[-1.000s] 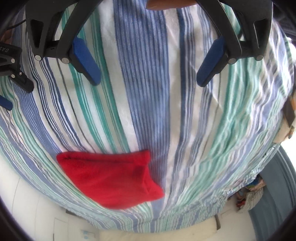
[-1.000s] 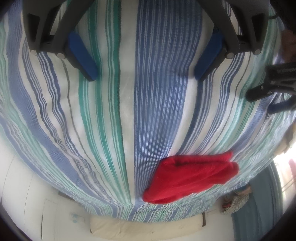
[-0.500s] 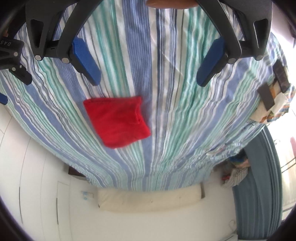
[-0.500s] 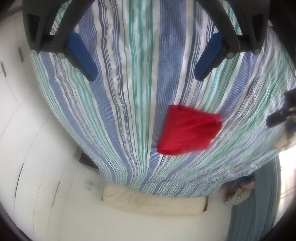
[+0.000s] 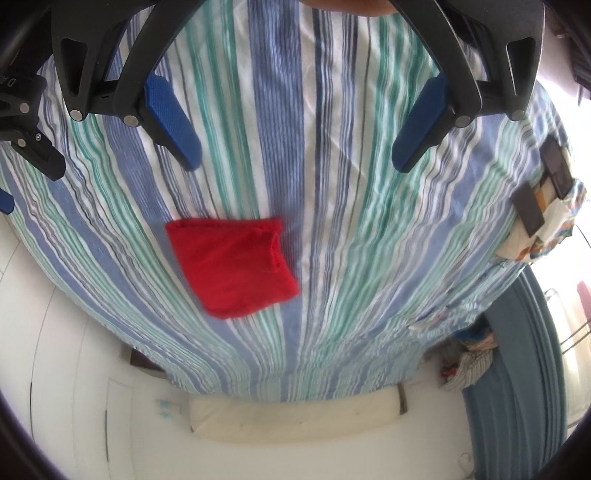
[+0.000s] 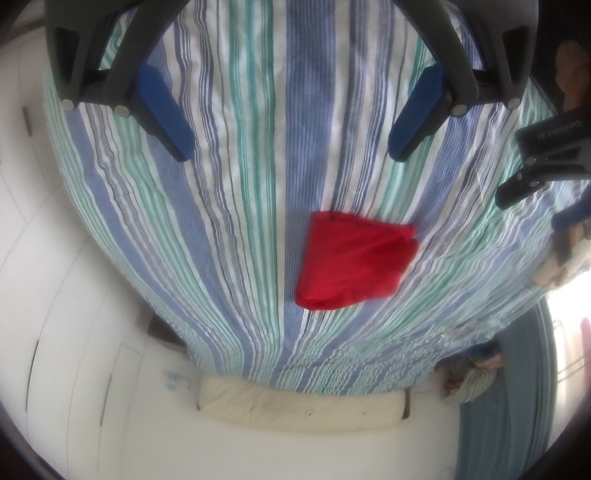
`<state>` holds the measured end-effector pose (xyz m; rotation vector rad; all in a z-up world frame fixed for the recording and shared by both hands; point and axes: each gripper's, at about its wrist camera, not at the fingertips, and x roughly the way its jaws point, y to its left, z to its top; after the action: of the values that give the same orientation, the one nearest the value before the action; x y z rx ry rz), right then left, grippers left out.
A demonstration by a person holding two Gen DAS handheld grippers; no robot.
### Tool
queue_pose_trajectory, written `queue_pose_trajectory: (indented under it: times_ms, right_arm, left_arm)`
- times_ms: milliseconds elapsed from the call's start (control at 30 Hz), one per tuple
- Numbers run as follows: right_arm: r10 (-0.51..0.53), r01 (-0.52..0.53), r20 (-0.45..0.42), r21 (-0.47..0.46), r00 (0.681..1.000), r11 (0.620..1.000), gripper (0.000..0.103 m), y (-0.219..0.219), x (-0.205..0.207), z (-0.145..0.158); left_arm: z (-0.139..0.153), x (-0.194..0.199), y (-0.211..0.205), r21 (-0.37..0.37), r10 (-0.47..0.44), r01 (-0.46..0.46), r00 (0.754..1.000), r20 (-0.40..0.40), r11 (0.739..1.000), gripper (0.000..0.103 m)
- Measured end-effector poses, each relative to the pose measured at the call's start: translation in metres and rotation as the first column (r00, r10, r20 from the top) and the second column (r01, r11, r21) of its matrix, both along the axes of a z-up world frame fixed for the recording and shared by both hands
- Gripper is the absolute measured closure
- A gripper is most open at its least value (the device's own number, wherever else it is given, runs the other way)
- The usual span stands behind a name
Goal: Fold small clothes
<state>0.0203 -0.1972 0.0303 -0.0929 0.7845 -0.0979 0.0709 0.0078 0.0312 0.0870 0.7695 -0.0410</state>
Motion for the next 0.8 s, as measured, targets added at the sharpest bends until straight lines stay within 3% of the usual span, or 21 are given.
queue_pose_trajectory:
  times_ms: [533,800]
  right_arm:
    - [0.0,0.0,0.008,-0.054,1.0,0.999,0.0,0.0098,0.0051,0.0]
    - [0.001,0.0,0.009,-0.051,1.0,0.999,0.0,0.0089,0.0051,-0.0001]
  left_arm:
    - [-0.0052,0.0027,-0.0004,0.02,0.001,-0.001,1.0,-0.01,1.0,0.0]
    - [-0.0031,0.0,-0.003,-0.012,-0.005,0.005,1.0,-0.002,1.0,0.0]
